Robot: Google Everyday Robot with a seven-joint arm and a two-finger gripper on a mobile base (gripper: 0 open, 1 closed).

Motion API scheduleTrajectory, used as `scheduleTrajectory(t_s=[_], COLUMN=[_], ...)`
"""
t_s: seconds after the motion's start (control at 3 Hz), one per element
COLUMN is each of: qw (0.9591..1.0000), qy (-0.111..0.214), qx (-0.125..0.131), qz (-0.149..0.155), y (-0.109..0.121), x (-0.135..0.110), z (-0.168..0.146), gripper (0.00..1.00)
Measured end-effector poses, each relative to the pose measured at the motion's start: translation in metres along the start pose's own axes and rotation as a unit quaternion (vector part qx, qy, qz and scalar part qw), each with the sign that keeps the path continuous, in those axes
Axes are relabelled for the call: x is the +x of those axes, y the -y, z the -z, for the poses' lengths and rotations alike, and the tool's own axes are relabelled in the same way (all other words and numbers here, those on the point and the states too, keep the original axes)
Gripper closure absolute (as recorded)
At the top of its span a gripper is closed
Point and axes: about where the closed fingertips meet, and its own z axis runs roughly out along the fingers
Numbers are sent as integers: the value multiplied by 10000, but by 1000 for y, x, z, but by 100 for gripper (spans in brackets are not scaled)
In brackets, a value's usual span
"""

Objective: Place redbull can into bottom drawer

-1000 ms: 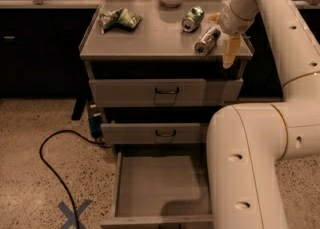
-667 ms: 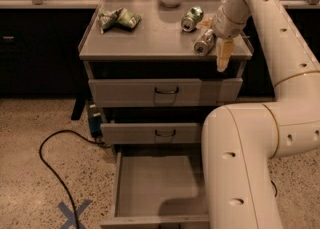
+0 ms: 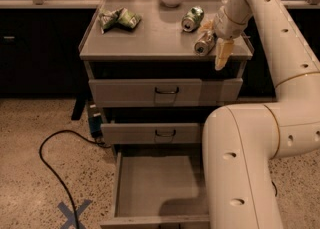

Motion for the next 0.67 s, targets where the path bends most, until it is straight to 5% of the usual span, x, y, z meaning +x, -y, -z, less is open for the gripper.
scheduleTrajectory(t_s=[0.67], qw=[10000], qy=[0], qx=[0], qz=[0], y=[0], x=[0], z=[0], gripper=[64])
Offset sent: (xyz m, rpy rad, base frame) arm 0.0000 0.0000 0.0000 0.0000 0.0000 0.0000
